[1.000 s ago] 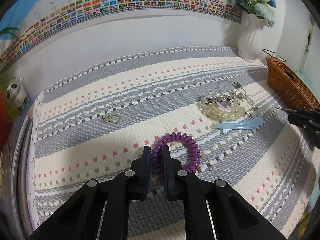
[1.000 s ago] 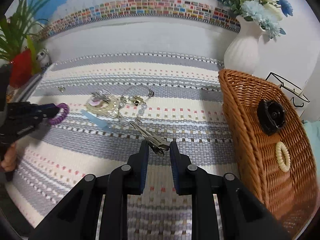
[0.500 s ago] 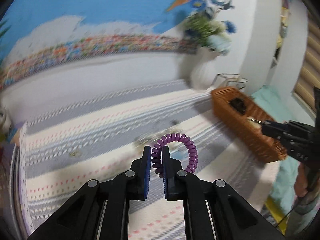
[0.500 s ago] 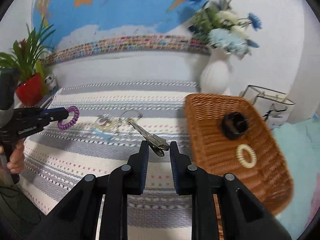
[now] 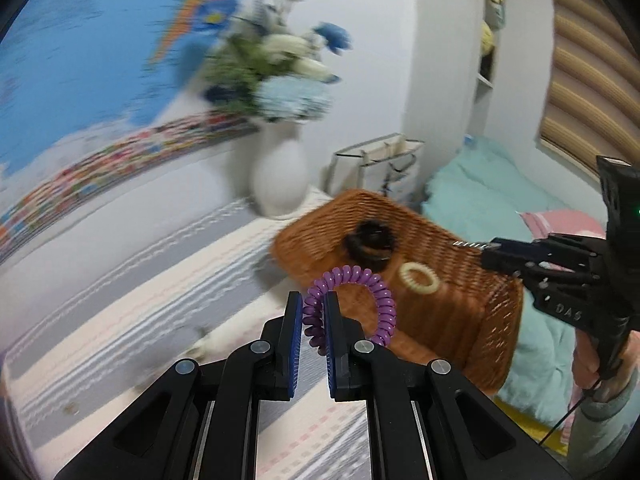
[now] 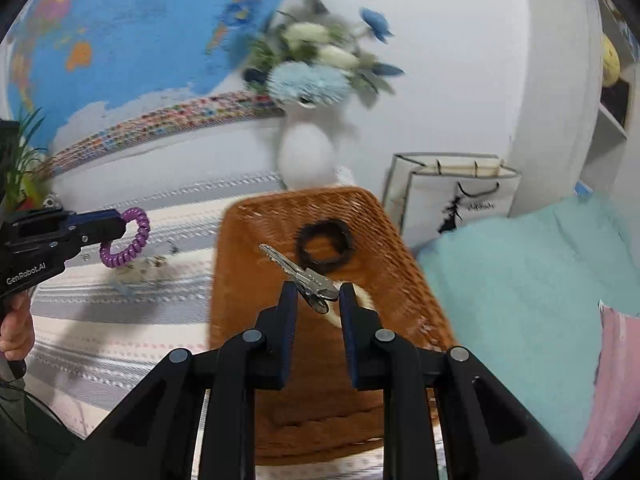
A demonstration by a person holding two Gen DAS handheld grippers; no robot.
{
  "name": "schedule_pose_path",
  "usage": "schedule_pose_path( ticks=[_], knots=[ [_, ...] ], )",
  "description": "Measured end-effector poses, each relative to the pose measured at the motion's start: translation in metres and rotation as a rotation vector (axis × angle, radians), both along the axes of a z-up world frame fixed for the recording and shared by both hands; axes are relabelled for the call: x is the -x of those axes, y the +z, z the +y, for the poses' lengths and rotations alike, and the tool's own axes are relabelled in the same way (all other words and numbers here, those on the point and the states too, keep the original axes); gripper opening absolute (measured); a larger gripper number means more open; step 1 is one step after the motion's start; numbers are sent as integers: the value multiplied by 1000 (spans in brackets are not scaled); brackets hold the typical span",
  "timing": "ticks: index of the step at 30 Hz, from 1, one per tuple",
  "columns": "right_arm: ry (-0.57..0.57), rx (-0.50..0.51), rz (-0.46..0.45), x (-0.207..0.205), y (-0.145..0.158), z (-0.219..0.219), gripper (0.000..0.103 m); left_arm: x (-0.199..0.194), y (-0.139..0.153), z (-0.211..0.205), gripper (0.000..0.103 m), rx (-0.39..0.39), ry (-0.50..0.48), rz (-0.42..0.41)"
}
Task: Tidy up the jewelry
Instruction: 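Carry the bracelet and key into the wicker basket and open both tools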
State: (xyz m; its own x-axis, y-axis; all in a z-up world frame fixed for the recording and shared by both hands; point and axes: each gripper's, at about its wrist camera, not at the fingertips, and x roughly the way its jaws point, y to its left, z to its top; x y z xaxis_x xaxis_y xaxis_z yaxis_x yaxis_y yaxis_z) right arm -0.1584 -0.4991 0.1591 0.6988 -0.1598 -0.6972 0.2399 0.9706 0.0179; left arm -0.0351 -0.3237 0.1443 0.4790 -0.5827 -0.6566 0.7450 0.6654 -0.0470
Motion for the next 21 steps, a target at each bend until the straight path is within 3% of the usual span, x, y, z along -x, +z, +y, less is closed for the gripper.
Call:
schedule_pose_path(
  ticks=[10,21],
  knots=[
    [52,-131,205,-25,-33,-43,23,-10,-38,-98,10,-130,-127,106],
    [64,-152,322,-39,-63,-53,23,-9,-77,-130,10,-242,-152,148]
  ],
)
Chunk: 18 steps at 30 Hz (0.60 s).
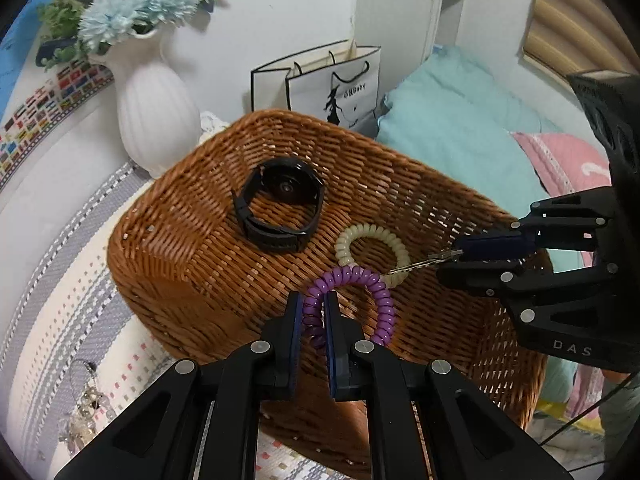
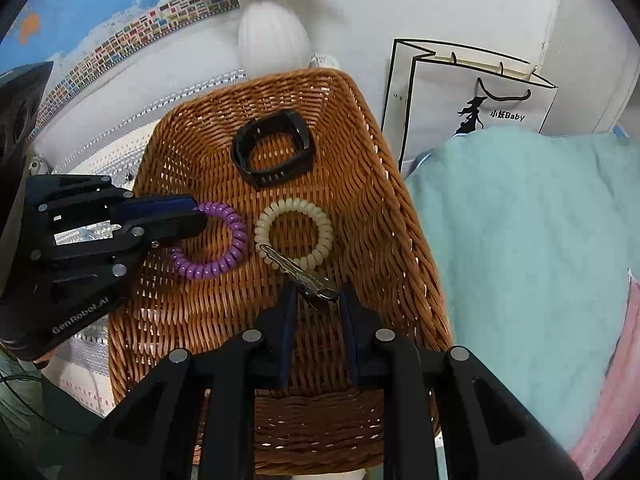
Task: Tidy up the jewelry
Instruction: 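Carry the bracelet and key into the wicker basket and open both tools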
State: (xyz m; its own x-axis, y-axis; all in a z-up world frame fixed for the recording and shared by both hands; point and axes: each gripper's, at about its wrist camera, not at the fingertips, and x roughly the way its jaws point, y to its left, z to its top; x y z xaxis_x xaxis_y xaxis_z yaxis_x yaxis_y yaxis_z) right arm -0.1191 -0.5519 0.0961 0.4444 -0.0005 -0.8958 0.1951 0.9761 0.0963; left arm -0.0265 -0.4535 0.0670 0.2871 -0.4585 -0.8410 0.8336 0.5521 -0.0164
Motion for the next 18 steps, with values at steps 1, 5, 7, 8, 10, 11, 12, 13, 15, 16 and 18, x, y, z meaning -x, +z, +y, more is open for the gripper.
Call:
schedule_pose_path(
  ticks=[1,5,7,8,10,11,12,13,15,16,18],
  knots=[
    [1,-5,4,0,-1,0,23,0,-2,-1,10,-4,-2,1],
    [-5,-9,18,-1,-6,1,23,2,-6,-4,11,-13,-7,-2],
    [-20,-42,17,1,-5,-1,24,3,-6,-3,13,-10,0,-10],
    [-29,-64,16,2,-5,-3,25,3,-5,-1,17,-5,3,-12],
    [-39,-88,4,4,-2,-6,27,4,-1,5,30,10,5,-14],
    [-45,-87,-6,7,1,-6,29,5,2,8,40,18,6,-13],
    [-49,-83,-16,9,4,-5,30,6,6,14,44,37,9,-14],
    [-51,-81,-25,11,7,-5,32,7,10,20,46,54,12,-16],
    [-49,-88,-57,17,17,-3,34,10,19,33,46,80,17,-23],
    [-49,-90,-67,18,21,-1,36,11,24,40,46,94,23,-28],
    [-44,-93,-89,22,29,5,36,13,33,58,46,117,41,-39]
  ],
)
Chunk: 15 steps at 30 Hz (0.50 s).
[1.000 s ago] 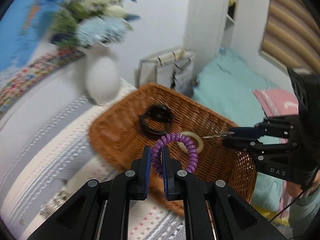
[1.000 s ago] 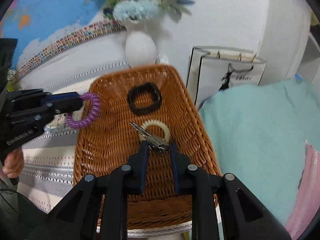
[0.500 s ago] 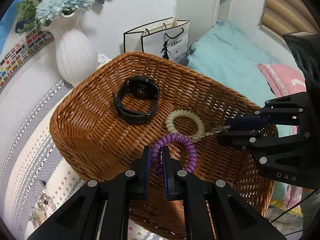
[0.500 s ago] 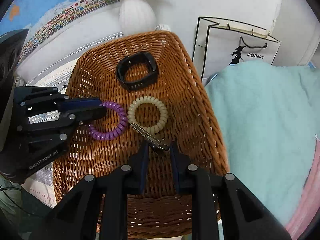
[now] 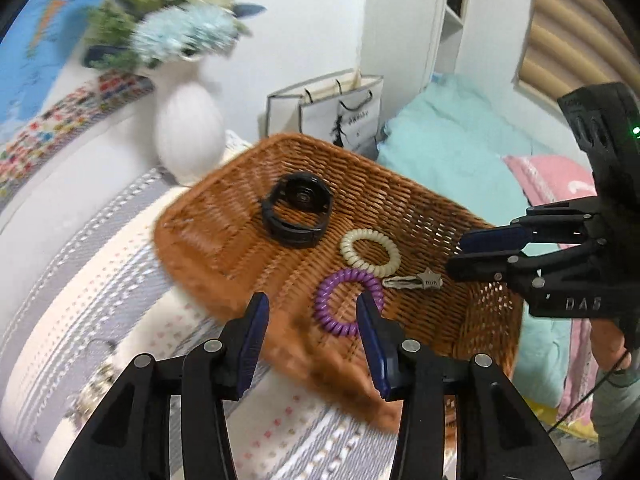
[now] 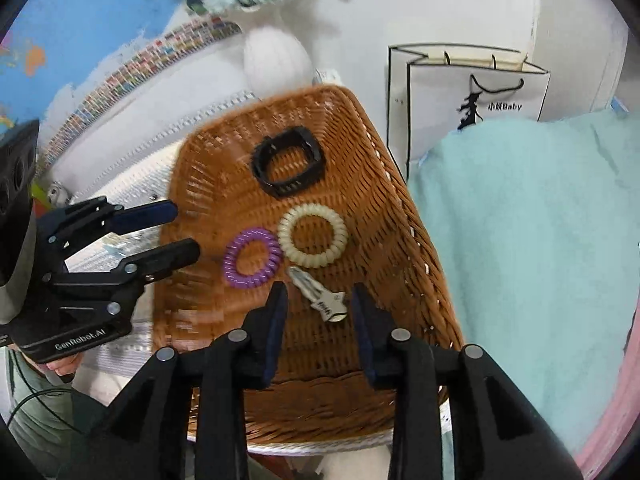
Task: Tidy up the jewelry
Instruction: 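Carry the bracelet and key into the wicker basket and open both tools, then move left tool to gold charm while right tool approaches light blue hair clip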
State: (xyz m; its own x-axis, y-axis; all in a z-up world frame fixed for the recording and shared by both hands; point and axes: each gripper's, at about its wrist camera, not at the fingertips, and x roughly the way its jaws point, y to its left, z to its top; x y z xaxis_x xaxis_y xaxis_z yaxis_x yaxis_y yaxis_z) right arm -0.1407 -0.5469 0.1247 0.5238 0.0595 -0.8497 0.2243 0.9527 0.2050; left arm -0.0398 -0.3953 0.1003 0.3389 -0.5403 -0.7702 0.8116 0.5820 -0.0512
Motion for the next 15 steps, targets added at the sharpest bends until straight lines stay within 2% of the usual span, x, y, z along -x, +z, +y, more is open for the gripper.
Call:
schedule_pose_path(
  ticks=[6,10,15],
  knots=[
    [74,-6,-58,3,22,42,38,0,28,73,46,85,95,-26],
    [140,-16,-98,-2,33,81,47,-5,49,147,46,149,215,-59],
    [227,-26,-151,-16,47,136,47,-16,61,232,47,221,367,-64]
  ],
)
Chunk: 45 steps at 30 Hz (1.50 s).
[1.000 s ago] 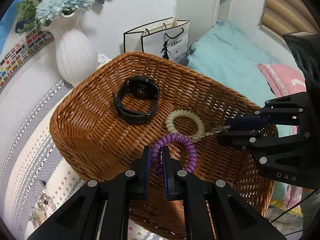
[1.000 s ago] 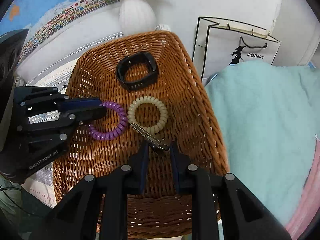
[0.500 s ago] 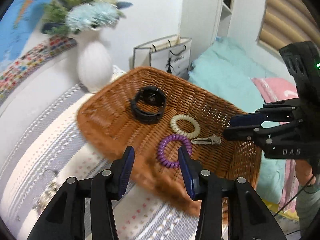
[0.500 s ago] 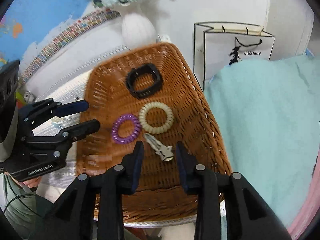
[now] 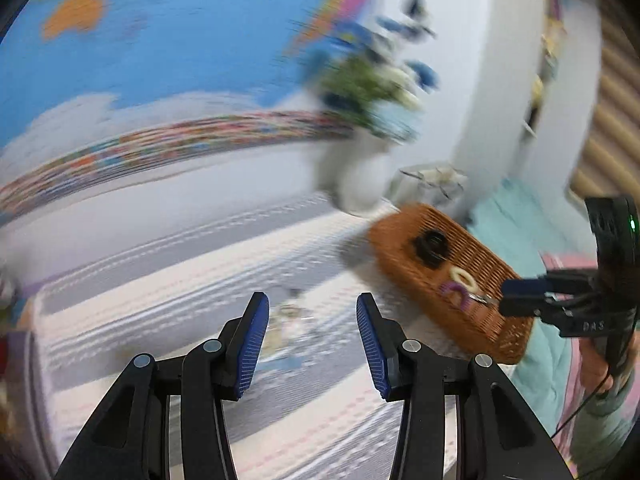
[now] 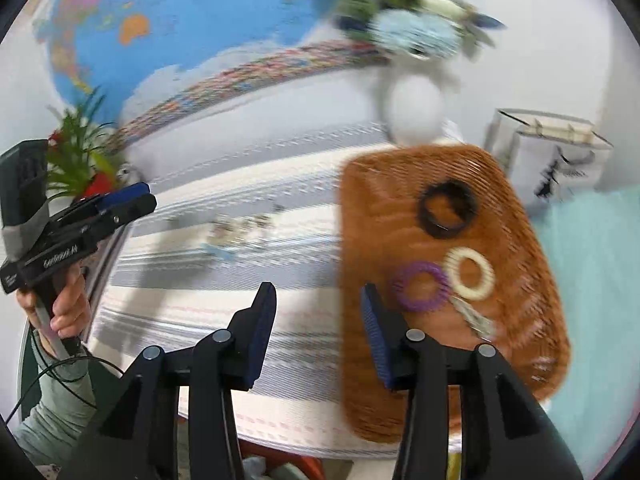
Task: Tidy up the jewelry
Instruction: 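Move left tool to gold charm while right tool approaches light blue hair clip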
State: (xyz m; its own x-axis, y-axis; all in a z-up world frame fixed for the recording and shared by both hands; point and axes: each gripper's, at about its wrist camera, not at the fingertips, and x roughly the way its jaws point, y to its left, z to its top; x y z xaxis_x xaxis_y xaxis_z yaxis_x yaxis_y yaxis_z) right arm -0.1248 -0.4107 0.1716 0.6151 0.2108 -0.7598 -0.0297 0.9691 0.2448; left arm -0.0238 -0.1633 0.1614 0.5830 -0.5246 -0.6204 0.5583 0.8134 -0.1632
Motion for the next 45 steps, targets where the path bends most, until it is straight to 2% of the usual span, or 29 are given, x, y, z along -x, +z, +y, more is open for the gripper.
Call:
schedule_pose_path(
  ticks=[4,8,15,21,25,30,36,39,45],
  knots=[
    [53,-26,-19,-17,2,37,48,-8,-4,58,49,51,84,16],
    [84,-37,-6,-40,-5,71,48,-14,-18,92,49,65,147,34],
    [104,-62,15,-78,-31,97,48,-43,-54,146,49,131,256,124],
    [131,-92,-3,-96,-58,100,48,-76,-82,147,49,83,292,219],
    [186,-116,42,-101,-83,101,48,-100,-104,145,48,59,302,247],
    [260,-48,100,-102,-108,116,48,-117,-130,147,48,82,307,275],
    [298,66,114,-114,-127,135,47,-118,-144,151,48,49,324,295],
    [302,80,97,-119,-127,138,47,-122,-149,153,48,65,319,331],
    [311,155,71,-129,-130,147,47,-122,-151,153,48,64,319,327]
  ],
)
